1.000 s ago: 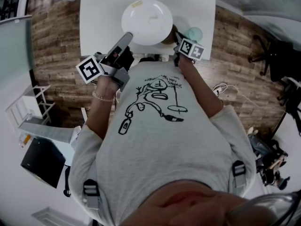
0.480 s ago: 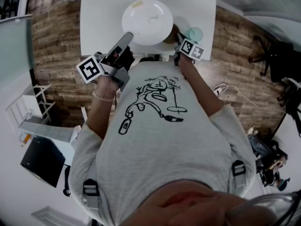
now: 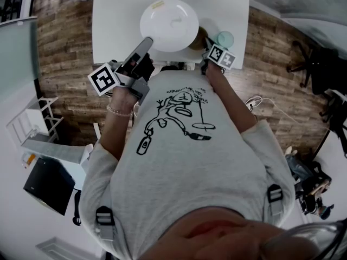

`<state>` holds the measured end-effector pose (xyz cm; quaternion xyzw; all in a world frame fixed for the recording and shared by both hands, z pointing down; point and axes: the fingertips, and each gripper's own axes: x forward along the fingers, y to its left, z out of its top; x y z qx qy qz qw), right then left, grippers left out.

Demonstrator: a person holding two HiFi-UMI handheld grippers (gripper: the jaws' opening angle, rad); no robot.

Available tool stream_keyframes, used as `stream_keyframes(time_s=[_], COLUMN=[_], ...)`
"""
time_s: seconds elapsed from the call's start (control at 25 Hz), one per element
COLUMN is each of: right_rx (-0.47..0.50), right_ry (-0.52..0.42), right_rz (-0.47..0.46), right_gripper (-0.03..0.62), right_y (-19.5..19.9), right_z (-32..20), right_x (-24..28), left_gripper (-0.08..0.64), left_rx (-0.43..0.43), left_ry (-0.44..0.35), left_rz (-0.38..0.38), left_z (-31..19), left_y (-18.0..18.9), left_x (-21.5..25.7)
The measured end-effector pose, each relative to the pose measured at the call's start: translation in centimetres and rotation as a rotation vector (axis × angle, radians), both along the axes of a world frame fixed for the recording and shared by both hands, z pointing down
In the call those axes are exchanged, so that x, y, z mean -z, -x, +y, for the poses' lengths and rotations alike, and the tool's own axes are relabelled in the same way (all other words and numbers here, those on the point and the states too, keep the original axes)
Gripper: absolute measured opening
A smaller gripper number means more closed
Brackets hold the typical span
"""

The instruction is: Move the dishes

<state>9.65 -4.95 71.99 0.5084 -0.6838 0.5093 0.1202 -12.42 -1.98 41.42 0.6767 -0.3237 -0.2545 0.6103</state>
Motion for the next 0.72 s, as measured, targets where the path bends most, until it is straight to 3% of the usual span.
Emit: stream_keyframes(time_s=[0.72], right_rx=[-0.005], right_ry=[-0.024], right_rz=[-0.013], right_gripper=[0.057], right_y=[0.34], right_z=[-0.11], right_x=[0.39], left_gripper=[0.009], left_rx=[0.002], left_ry=[0.007], left_rz=[0.003], left_z=[0.15], left_y=[0.07], left_x=[-0.06])
